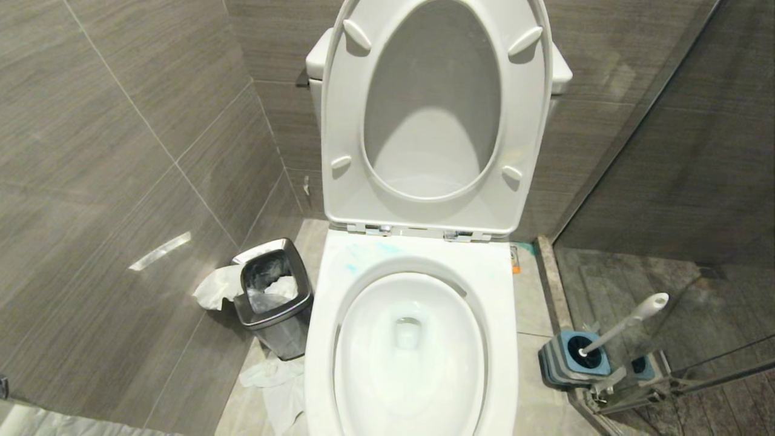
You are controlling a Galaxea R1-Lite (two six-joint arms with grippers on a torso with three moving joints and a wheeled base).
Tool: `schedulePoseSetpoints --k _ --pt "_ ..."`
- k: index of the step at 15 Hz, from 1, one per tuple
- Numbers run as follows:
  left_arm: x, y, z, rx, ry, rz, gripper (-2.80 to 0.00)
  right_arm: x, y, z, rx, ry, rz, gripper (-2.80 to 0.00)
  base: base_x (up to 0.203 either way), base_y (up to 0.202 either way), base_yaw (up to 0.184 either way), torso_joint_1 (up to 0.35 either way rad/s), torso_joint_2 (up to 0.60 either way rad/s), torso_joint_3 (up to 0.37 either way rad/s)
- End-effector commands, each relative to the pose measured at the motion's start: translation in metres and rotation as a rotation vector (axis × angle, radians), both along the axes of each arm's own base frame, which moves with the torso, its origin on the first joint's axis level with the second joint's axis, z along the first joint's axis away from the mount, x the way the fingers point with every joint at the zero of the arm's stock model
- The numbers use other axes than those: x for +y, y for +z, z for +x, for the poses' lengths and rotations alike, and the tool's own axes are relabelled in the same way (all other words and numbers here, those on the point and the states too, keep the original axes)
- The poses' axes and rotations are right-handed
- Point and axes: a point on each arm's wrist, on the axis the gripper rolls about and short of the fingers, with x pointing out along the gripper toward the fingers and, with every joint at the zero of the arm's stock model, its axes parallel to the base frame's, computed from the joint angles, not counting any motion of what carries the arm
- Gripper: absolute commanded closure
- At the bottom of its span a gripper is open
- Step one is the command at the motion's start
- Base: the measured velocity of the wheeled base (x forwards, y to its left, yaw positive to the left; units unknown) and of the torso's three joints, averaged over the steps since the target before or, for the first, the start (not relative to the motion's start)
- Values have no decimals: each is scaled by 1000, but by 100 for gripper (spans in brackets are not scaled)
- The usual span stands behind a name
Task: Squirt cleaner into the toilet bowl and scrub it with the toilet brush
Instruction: Pour in the cleaning agent
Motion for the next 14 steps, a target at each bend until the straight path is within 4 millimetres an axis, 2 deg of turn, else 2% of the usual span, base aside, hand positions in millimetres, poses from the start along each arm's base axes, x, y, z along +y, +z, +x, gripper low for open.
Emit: schedulePoseSetpoints --k 1,14 --pt "0 0 0 1 0 0 0 0 0 0 1 1 0 0 0 0 0 2 -7 -188" --pt "0 0 0 -2 0 -1 0 0 0 0 1 1 -2 0 0 0 0 4 2 -197"
